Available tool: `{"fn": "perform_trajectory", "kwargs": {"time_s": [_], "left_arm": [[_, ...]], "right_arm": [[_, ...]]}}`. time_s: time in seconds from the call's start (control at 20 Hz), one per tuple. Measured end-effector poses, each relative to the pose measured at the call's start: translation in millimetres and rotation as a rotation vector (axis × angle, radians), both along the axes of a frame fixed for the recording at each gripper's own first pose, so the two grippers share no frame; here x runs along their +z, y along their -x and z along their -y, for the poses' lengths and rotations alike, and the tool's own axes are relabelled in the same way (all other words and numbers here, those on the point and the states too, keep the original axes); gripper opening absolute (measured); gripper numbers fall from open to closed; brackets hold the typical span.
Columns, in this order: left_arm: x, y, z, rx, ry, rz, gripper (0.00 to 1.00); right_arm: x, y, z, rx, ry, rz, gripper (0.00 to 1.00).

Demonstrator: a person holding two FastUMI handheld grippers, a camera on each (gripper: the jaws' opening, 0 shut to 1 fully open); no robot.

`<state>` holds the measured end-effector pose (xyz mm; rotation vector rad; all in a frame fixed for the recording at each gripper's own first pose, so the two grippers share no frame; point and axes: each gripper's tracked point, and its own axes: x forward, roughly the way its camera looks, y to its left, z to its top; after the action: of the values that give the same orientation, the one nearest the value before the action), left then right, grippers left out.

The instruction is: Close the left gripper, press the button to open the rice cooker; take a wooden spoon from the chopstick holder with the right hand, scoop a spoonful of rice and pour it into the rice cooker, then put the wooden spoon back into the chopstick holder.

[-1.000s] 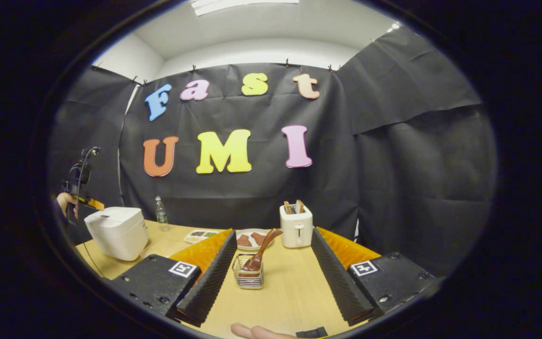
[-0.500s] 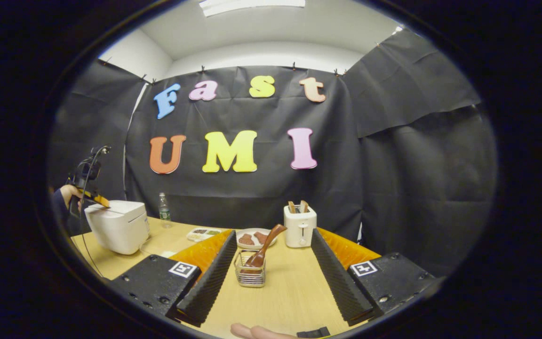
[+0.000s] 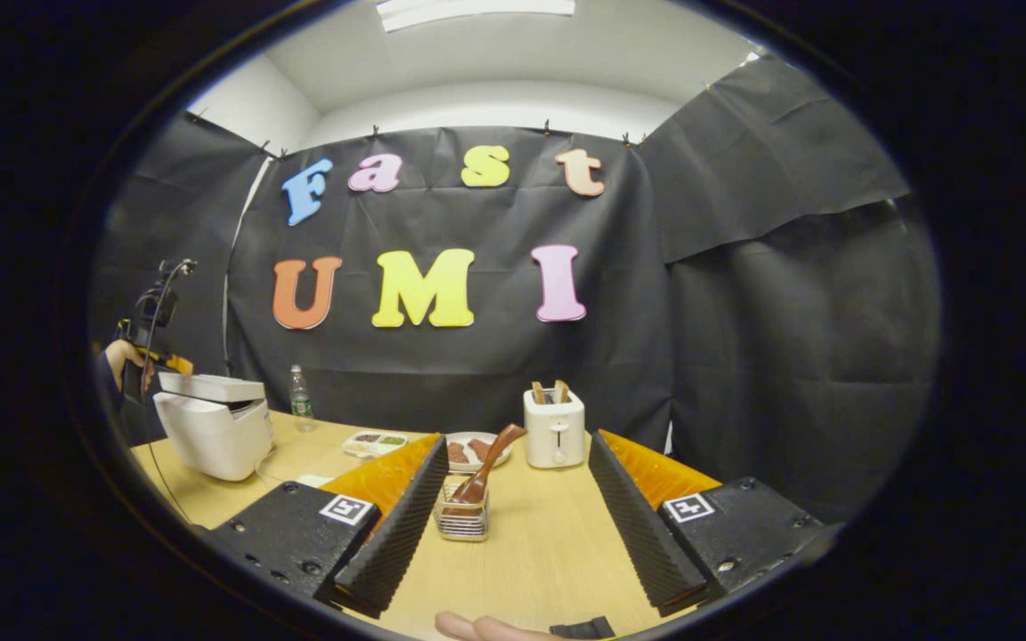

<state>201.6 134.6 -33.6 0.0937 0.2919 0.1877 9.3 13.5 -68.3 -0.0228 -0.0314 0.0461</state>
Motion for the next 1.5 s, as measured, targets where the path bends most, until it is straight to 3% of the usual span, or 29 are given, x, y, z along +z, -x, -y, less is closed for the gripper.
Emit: {"fn": "perform_trajectory", "kwargs": {"time_s": [0.2,0.25,0.4,0.45,0.7,1.05,1.5], "left_arm": [[19,20,6,-0.005,-0.012,0.035,0.52],[25,27,7,-0.006,-0.016,0.052,0.68],[39,50,12,0.000,-0.036,0.119,0.84],[40,60,13,0.006,-0.052,0.133,0.94],[48,106,27,-0.023,-0.040,0.196,0.96],[45,167,40,-0.044,-0.013,0.259,0.95],[20,219,63,-0.040,0.016,0.347,0.95]], "right_arm": [[2,0,0,-0.007,-0.003,0.002,1.00],[4,2,0,-0.005,-0.004,0.003,0.99],[1,1,-1,0.002,-0.005,0.001,1.00],[1,0,-3,0.008,-0.013,0.001,1.00],[-4,-15,-11,0.030,-0.026,-0.018,1.00],[-19,-73,-22,0.042,-0.006,-0.059,1.00],[-94,-165,-33,0.103,-0.117,-0.245,1.00]]}}
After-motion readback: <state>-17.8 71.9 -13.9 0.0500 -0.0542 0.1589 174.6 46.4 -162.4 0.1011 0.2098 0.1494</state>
